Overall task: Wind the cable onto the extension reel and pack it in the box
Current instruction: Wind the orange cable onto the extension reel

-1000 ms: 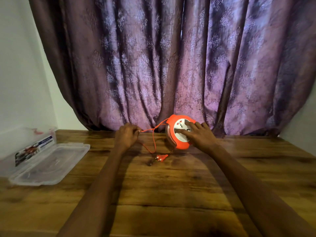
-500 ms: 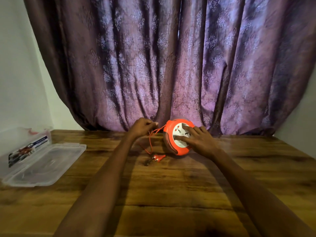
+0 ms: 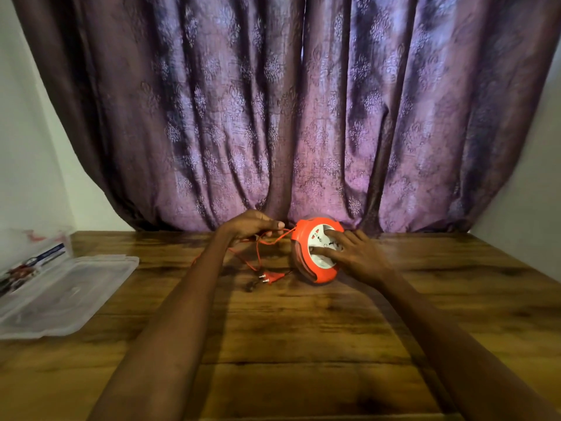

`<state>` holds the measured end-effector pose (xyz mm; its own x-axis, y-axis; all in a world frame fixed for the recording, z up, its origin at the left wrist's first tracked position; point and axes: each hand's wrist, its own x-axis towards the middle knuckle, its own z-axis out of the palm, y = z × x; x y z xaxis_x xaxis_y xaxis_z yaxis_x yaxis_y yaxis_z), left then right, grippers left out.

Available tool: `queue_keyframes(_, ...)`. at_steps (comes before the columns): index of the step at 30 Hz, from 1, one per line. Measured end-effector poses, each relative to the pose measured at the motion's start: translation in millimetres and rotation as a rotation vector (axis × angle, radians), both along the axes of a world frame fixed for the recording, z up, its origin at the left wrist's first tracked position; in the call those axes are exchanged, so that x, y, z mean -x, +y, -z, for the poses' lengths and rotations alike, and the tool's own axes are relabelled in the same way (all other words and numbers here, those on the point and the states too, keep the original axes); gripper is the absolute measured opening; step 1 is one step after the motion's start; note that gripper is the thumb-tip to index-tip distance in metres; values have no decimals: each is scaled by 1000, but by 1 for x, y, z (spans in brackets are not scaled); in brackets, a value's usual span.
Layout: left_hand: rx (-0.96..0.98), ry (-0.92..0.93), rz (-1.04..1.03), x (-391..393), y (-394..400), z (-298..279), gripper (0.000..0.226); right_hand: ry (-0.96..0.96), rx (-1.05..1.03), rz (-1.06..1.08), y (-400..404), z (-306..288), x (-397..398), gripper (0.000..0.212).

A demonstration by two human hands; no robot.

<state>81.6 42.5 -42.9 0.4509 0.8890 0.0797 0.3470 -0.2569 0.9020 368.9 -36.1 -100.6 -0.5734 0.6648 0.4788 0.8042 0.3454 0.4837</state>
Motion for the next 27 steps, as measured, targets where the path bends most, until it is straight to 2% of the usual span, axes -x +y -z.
queue_keyframes(3,-55,-254,-164,6,-1,-7,22,14,50,34,0,0,3,53)
queue_keyframes(6,-77,-459,-241,20,-1,-18,20,28,103,78,5,0,10,68)
queue_keyframes(8,-93,-555,-238,31,-3,-21,18,36,128,111,6,-1,17,76)
queue_keyframes(15,-37,-961,-189,81,-22,-24,20,115,144,263,25,-5,47,71)
queue_keyframes(19,4,-1088,-202,110,-40,-13,11,248,136,337,34,-8,67,69)
queue_keyframes(21,46,-1163,-156,123,-51,0,18,334,125,343,39,-11,75,66)
queue_keyframes(23,104,-1134,-125,133,-65,14,25,375,105,342,45,-13,83,64)
queue_keyframes(24,125,-1077,-130,137,-72,20,19,383,95,337,47,-13,87,63)
queue_keyframes(26,143,-897,-180,141,-82,30,7,397,86,314,51,-13,94,61)
queue_keyframes(27,138,-782,-210,141,-85,34,10,405,87,302,53,-13,98,61)
